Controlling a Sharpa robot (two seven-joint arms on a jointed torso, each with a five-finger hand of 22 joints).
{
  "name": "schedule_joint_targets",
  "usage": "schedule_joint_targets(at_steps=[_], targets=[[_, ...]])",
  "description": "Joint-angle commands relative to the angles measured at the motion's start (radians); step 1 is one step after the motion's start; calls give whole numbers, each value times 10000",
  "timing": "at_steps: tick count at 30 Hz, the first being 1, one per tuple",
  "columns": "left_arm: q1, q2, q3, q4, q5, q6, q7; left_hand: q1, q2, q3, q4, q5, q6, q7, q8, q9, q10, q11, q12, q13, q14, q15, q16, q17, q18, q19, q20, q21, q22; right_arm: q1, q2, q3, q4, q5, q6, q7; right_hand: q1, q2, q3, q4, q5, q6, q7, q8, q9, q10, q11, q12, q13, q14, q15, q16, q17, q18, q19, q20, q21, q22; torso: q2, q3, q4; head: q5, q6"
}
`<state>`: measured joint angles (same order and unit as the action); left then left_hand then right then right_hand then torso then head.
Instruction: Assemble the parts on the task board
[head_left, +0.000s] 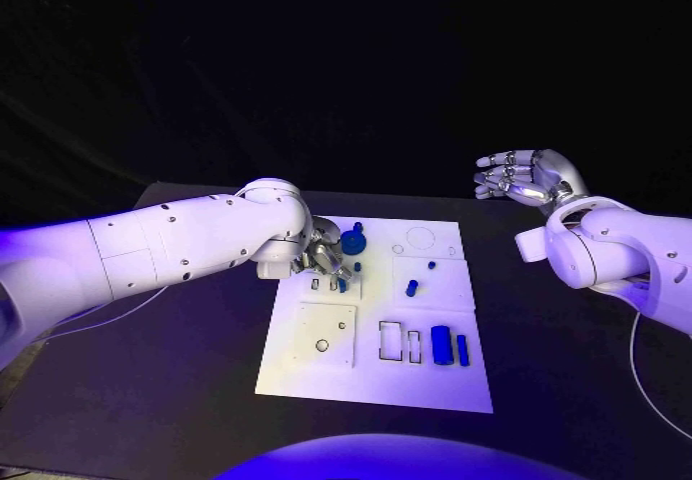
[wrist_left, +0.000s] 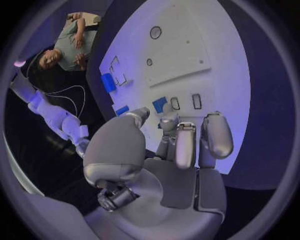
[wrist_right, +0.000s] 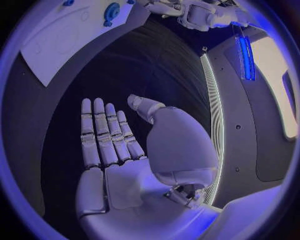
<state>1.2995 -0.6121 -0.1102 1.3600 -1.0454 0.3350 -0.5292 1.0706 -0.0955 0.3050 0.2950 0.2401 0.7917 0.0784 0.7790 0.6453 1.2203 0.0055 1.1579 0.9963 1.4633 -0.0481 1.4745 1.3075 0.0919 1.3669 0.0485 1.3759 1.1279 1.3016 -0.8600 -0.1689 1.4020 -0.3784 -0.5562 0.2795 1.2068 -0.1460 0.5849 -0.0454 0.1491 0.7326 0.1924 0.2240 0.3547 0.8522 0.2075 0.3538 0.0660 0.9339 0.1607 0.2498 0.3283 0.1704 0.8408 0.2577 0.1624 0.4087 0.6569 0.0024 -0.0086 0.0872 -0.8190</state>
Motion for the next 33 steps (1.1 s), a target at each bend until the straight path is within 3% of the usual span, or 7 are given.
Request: schedule_joint_targets(at_steps=[1, 18, 22, 26, 33], targets=[[-17, 44, -3, -8, -22, 210, -9, 60, 79, 43, -25, 15, -69, -2, 59, 30, -46, 9, -11, 16, 642, -73, -26, 1293, -72, -59, 7, 32, 14, -11, 12, 0, 1, 5, 45, 40, 5, 74, -64, -19, 69, -61, 763, -54, -9, -61, 3, -38, -7, -107, 1, -61, -21, 68, 3, 56, -70, -17, 6, 3, -3, -7, -23], [-36, 79, -12, -82, 40, 257, -14, 500, 165, 277, -39, 27, -126, -27, 119, 164, -45, -15, 15, 24, 644, -92, -27, 1301, -82, -53, 5, 80, 99, -23, 4, -1, 9, 12, 80, 12, -25, 101, -91, 3, 98, -39, 776, -45, -8, -56, 13, -12, -2, -140, 14, -68, -53, 72, 3, 72, -113, -68, -3, 23, 1, -12, -44], [-37, 85, -12, -90, 129, 223, -12, 1190, 246, 776, -102, 38, -200, -59, 133, 268, -88, -46, -9, -20, 642, -119, -37, 1299, -80, -73, -6, 98, 123, -25, 2, -2, 19, 12, 105, 7, -27, 103, -94, 4, 101, -38, 777, -45, -8, -56, 13, -10, -2, -145, 15, -70, -57, 72, 3, 74, -117, -74, -3, 25, -1, -11, -43], [-37, 93, -13, -92, 193, 219, -10, 1731, 163, 1383, -101, 31, -248, -61, 145, 370, -106, -52, -22, -49, 641, -120, -48, 1297, -80, -93, -13, 109, 140, -27, 0, -2, 22, 12, 133, -6, -34, 107, -102, 9, 107, -33, 780, -43, -8, -56, 15, -4, -1, -157, 19, -74, -66, 73, 1, 79, -129, -88, 0, 23, 3, -18, -46], [-38, 99, -13, -103, 401, 187, -3, 1984, 57, 1900, -118, 41, -275, -64, 152, 447, -120, -55, -46, -90, 643, -123, -50, 1303, -84, -92, -10, 128, 179, -30, 4, -2, 17, 12, 153, -4, -40, 113, -107, 14, 113, -28, 783, -41, -8, -54, 16, 2, -1, -166, 22, -76, -74, 74, 1, 82, -138, -99, -3, 23, 6, -16, -54]])
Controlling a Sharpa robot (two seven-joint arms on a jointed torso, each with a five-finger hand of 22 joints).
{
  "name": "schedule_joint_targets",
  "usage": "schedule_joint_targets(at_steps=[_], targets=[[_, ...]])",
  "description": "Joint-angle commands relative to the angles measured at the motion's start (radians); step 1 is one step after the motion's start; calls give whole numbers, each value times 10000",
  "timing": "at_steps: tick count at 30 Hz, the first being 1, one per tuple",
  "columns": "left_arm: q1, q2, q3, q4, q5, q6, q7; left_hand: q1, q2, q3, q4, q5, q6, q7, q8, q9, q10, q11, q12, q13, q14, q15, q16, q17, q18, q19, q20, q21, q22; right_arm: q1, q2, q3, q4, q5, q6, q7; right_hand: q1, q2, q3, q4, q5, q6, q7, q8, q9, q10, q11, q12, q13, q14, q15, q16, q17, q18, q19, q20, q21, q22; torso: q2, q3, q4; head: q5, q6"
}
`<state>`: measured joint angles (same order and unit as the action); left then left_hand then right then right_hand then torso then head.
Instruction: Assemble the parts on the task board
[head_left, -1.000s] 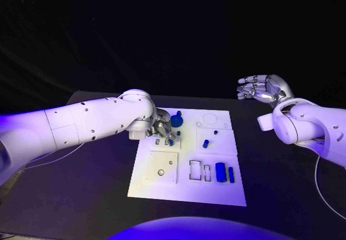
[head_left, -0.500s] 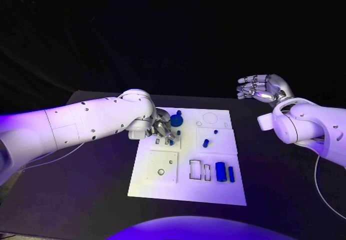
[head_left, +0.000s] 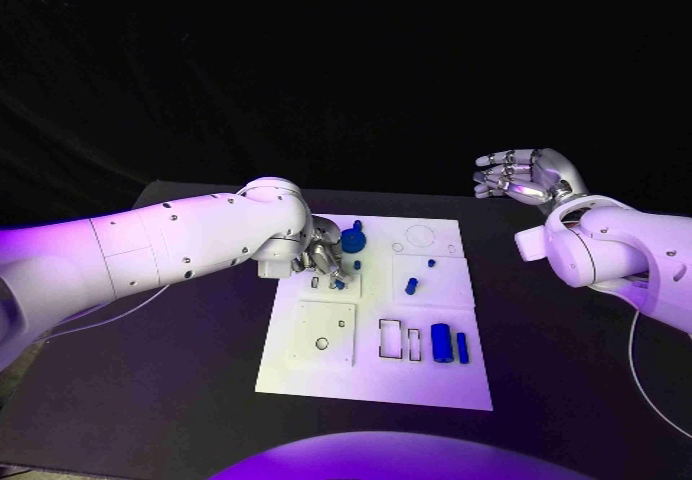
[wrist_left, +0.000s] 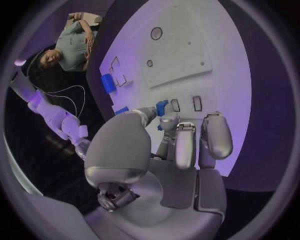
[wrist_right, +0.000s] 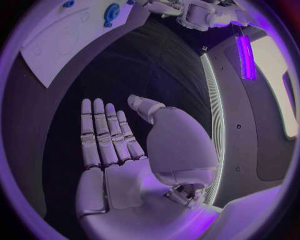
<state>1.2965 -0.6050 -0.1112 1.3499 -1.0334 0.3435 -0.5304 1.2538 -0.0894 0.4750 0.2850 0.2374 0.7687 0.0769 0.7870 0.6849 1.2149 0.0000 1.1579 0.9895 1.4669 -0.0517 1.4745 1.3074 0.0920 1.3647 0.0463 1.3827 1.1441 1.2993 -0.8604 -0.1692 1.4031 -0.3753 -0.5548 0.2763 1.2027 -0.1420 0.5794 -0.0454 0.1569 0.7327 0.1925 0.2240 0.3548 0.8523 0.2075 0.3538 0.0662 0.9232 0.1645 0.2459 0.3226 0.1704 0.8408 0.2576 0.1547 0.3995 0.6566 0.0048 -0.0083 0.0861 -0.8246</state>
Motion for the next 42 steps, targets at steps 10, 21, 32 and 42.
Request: schedule_joint_targets(at_steps=[10, 21, 32, 42], targets=[[-15, -168, 0, 85, 959, -129, 37, 468, -563, 2709, -771, 71, -187, -10, 323, 481, 64, 7, -61, -67, 647, -82, 0, 1390, -101, -41, 23, 124, 142, -23, 8, 1, -10, -20, 167, 27, -7, 85, -61, 21, 50, -16, 787, -36, -9, -47, 19, 17, -1, -74, -12, -39, -31, 76, 2, 89, -79, -31, 2, 0, -4, -15, 16], [-13, -965, 95, 816, 1028, -1384, 143, 187, -755, 3352, -1094, 66, -129, -37, 477, 656, 270, -21, 103, 101, 659, -110, 13, 1415, -114, 14, 9, 179, 241, -34, -32, 0, -47, 4, 120, 77, -51, 102, -94, 53, 46, -12, 795, -37, -12, -56, 27, 33, -2, -107, -1, -46, -61, 78, 5, 102, -115, -76, -6, 15, 38, -22, 43], [-252, -1389, 39, 1442, 119, -2830, 268, -143, -1093, 4200, -1494, 87, 31, -92, 629, 806, 558, -83, 343, 369, 665, -168, 13, 1428, -170, 192, -43, 335, 558, -59, -64, -2, -79, 32, 119, 91, -65, 107, -104, 65, 50, -13, 797, -39, -13, -62, 30, 36, -3, -115, 1, -46, -70, 79, 6, 106, -125, -90, -11, 21, 54, 0, 43], [-552, -1469, 26, 1785, -610, -3498, 260, -299, -1212, 4443, -1576, 92, 112, -125, 677, 845, 723, -115, 490, 540, 666, -195, 13, 1431, -201, 284, -67, 416, 723, -79, -89, -5, -80, 40, 125, 89, -87, 111, -122, 79, 57, -15, 799, -42, -16, -71, 33, 42, -4, -126, 5, -46, -84, 81, 10, 111, -142, -112, -1, 20, 16, 56, 31]])
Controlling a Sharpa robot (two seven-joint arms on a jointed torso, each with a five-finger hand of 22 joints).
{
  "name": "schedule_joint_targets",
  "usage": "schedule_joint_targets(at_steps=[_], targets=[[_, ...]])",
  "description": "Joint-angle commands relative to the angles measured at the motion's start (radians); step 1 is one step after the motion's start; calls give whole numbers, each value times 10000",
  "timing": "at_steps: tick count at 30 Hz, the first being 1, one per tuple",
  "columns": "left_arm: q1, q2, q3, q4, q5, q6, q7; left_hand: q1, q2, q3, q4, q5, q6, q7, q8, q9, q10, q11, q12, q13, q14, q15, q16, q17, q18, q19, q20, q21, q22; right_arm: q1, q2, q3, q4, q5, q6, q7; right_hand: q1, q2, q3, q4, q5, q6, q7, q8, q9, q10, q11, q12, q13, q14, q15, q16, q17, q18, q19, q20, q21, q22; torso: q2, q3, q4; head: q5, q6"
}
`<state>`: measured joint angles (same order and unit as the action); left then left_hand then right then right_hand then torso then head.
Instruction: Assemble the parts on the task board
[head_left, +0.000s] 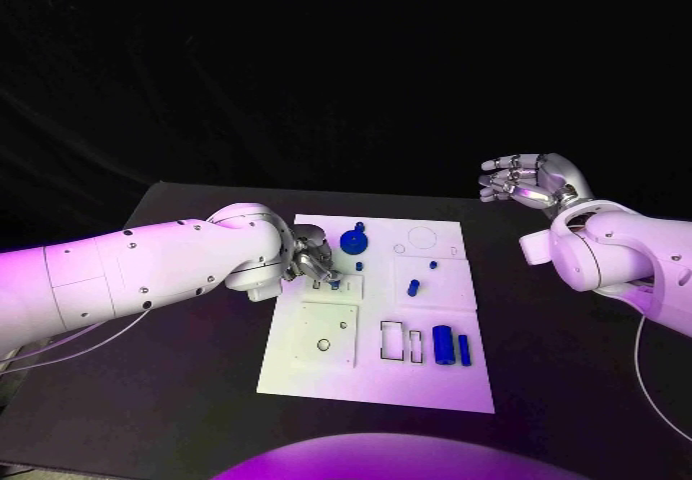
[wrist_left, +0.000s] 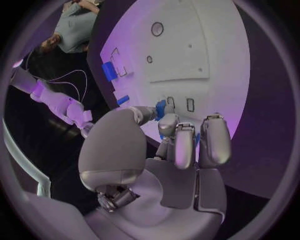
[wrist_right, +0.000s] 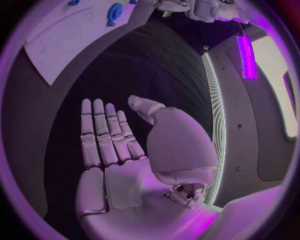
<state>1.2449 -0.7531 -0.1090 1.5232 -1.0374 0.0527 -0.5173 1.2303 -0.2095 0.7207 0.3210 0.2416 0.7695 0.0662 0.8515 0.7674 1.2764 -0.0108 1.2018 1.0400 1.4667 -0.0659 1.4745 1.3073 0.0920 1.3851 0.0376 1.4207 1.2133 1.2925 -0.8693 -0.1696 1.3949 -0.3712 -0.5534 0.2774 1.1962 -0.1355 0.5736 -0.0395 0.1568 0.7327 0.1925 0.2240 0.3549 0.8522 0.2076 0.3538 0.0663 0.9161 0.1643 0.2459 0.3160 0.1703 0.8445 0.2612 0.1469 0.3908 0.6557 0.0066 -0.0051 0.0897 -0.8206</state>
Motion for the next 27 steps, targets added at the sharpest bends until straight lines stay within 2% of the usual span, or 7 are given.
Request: schedule_joint_targets(at_steps=[1, 7, 18, 22, 27], targets=[[-51, 17, 4, 56, -609, -618, 124, -69, -14, 1995, -1941, 51, 108, -20, 35, 22, 112, -9, 54, 37, 669, -54, 15, 1435, -203, 88, 18, 42, 45, -13, -1, 0, 1, 0, 111, 78, -22, 46, -64, 20, 58, -16, 799, -42, -17, -70, 31, 42, -5, -54, 7, -46, -18, 82, -27, 75, -64, -24, 10, 1, -19, 21, -9], [-105, 46, 1, 87, -806, -665, 105, -90, -28, 2026, -1956, 56, 122, -26, 43, 28, 138, -15, 78, 64, 669, -59, 13, 1433, -210, 108, 14, 59, 81, -24, -1, -1, -1, 1, 114, 80, -22, 46, -64, 20, 58, -16, 799, -42, -17, -70, 31, 42, -5, -54, 7, -46, -18, 82, -27, 75, -64, -24, 17, -1, -20, 27, -12], [-129, 97, 0, 81, -1124, -173, 51, -175, -107, 2124, -2023, 106, 174, -50, 70, 48, 228, -38, 163, 164, 671, -79, 15, 1439, -228, 158, 0, 103, 172, -46, 2, -1, -9, 25, 137, 81, -48, 56, -84, 41, 76, -16, 803, -44, -20, -80, 35, 51, -6, -66, 11, -44, -35, 84, -22, 82, -85, -53, 20, 1, -19, 15, -55], [-134, 136, 0, 59, -1276, -86, 40, -188, -120, 2139, -2035, 116, 182, -53, 74, 51, 242, -41, 177, 181, 671, -82, 15, 1439, -232, 169, -2, 112, 193, -51, 4, -1, -7, 31, 142, 84, -48, 56, -84, 41, 76, -16, 803, -44, -20, -80, 35, 51, -6, -66, 11, -44, -35, 84, -22, 82, -85, -53, 30, -14, -20, 6, -70], [-150, 192, -1, -3, -1453, 36, 18, -188, -120, 2139, -2035, 116, 182, -53, 74, 51, 242, -41, 177, 181, 671, -82, 15, 1439, -232, 169, -2, 112, 193, -56, 3, -1, -7, 35, 148, 84, -48, 56, -84, 41, 76, -16, 803, -44, -20, -80, 35, 51, -6, -66, 11, -44, -35, 84, -22, 82, -85, -53, 17, -6, -21, 24, -97]])
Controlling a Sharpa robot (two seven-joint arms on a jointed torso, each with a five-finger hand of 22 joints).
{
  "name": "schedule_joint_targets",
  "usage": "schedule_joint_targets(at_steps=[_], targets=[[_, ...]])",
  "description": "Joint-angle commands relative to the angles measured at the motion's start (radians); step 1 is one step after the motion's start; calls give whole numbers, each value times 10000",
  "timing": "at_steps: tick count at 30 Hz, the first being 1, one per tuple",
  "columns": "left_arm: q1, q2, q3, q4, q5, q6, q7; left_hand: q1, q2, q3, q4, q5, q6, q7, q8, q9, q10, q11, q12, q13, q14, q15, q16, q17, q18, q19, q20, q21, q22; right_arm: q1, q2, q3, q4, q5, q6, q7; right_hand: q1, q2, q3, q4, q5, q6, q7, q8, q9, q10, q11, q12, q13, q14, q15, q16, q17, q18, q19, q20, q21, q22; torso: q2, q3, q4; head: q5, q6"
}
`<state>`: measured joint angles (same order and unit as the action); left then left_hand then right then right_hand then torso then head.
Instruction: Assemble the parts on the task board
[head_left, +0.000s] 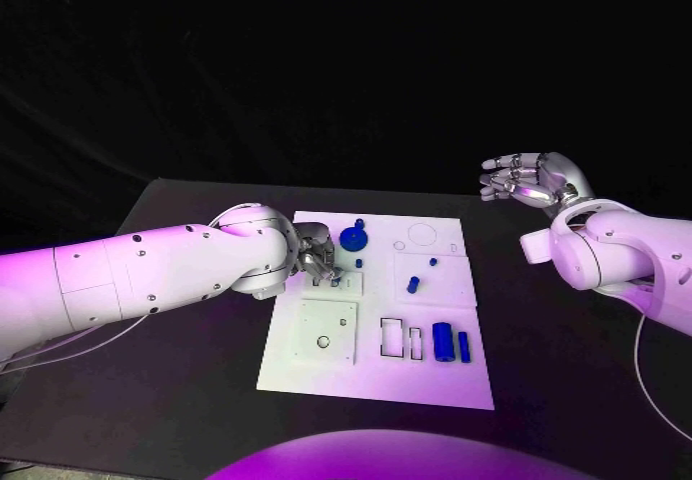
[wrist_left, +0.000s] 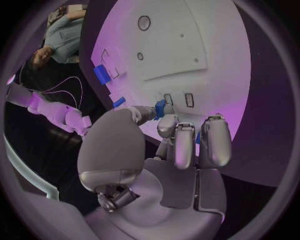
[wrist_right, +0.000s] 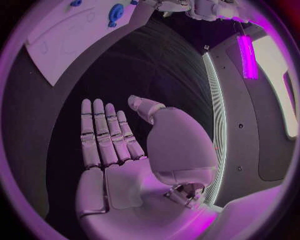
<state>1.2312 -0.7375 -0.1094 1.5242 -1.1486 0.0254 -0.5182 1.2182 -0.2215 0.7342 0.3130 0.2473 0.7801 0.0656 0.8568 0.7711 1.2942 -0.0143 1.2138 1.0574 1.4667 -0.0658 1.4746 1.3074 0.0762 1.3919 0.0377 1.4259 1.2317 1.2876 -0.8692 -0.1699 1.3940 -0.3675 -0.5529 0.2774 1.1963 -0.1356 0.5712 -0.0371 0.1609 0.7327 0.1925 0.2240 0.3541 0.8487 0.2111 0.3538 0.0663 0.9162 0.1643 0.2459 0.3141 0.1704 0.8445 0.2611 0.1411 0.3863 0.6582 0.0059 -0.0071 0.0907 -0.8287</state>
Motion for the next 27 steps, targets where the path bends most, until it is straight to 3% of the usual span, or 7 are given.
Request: schedule_joint_targets(at_steps=[1, 27], targets=[[-16, 46, 3, -26, -367, 348, 21, -67, 0, 2004, -1954, 59, 76, -48, 20, 14, 64, -6, 56, 7, 672, -83, 15, 1439, -74, 101, -3, 60, 9, -8, 0, 1, 2, -1, 145, 83, -49, 57, -60, 17, 36, -16, 803, -44, -12, -45, 0, 51, -6, -67, 12, -44, -16, 84, -22, 82, -27, -8, -11, 5, 1, 11, -25], [-89, 69, 1, -112, -418, 905, -40, -141, -22, 2096, -2011, 98, 135, -71, 54, 34, 134, -29, 117, 73, 672, -100, 13, 1439, -81, 124, -15, 80, 49, -19, -14, 1, -4, 0, 167, 75, -75, 73, -82, 38, 47, -14, 806, -45, -15, -56, 3, 64, -6, -79, 16, -40, -37, 86, -15, 89, -53, -44, -13, 2, 3, -17, -99]])
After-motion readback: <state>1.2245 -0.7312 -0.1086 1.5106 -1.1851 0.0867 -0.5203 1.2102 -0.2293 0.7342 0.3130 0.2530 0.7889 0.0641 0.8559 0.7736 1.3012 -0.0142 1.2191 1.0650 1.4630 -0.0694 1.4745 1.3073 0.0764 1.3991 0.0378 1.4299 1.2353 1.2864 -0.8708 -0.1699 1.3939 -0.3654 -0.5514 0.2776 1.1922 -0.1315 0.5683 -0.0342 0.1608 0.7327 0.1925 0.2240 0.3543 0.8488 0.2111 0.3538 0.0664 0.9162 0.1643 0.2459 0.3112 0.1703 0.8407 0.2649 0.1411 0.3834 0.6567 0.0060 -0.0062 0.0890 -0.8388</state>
